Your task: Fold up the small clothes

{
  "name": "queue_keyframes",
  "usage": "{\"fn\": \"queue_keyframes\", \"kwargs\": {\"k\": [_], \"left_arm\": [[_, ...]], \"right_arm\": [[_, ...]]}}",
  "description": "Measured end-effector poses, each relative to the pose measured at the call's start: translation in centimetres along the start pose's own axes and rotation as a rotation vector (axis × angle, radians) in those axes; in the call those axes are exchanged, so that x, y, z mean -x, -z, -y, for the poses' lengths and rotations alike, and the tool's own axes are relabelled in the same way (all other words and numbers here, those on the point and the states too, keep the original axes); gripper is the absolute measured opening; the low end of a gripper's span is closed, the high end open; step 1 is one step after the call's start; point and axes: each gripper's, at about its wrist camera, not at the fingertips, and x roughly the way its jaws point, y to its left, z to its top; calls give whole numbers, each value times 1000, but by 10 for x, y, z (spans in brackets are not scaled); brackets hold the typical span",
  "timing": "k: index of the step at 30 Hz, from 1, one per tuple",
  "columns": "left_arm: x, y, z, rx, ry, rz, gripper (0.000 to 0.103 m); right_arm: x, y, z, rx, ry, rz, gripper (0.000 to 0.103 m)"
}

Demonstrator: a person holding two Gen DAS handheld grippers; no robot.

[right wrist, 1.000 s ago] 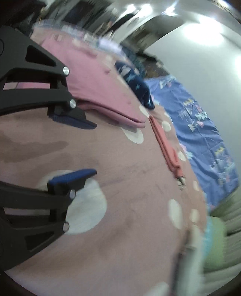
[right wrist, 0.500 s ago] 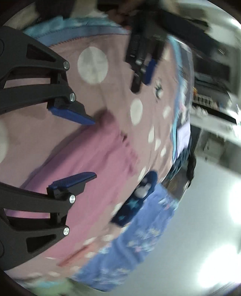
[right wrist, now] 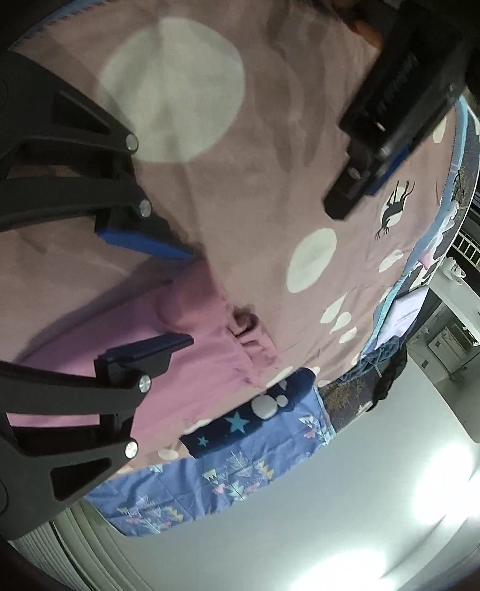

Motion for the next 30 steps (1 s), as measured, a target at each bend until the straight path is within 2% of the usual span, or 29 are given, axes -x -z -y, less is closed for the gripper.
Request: {"fn": "queue_keyframes", "kwargs": {"k": [1,2,3,4,5,8,11,13,14,16,19,21,23,25,26,30], "left_arm": [[-1,1,-1,9,7,-5,52],[-2,2,-3,16,12,-9,52],[-3,3,-5,28,21,-12,52],[-3,4,-7,37,27,-12,52],[-3,4,-9,46,35,-12,52],[-4,4,-13,74,59,-18,52],[-10,3,-14,88,63,-40,52],[-8,2,-12,79,64,-39,52],[-7,1,-10,69,70,-39,52],[-6,-5,-8,55,84,-40,52],[-12,-28,-3,45,180,-57,60],[-23,-46,3,38,221,-64,62],[-50,-70,10,26,292,-110,65],[-78,-84,15,46,323,-146,65],[-103,-94,16,75,343,-193,65],[-171,-118,10,201,426,-282,65]], "right_arm": [[-5,-3,-2,12,15,4,31],[-7,-5,-4,28,33,11,9],[-10,-7,-8,52,81,29,4],[-11,-8,-10,61,106,53,4],[-7,-10,-10,54,87,72,3],[5,-15,0,-47,14,92,3],[-4,-11,5,-67,-21,49,5],[1,-8,1,-54,-28,56,15],[7,-7,-3,-47,-18,70,28],[20,-4,-9,-20,17,102,34],[22,3,-12,-10,24,69,34],[15,7,-11,-23,24,30,34],[12,8,-9,-42,29,13,35],[9,6,-7,-61,29,-2,36],[7,6,-7,-66,28,-6,36],[-6,2,-4,-87,33,-33,37]]}}
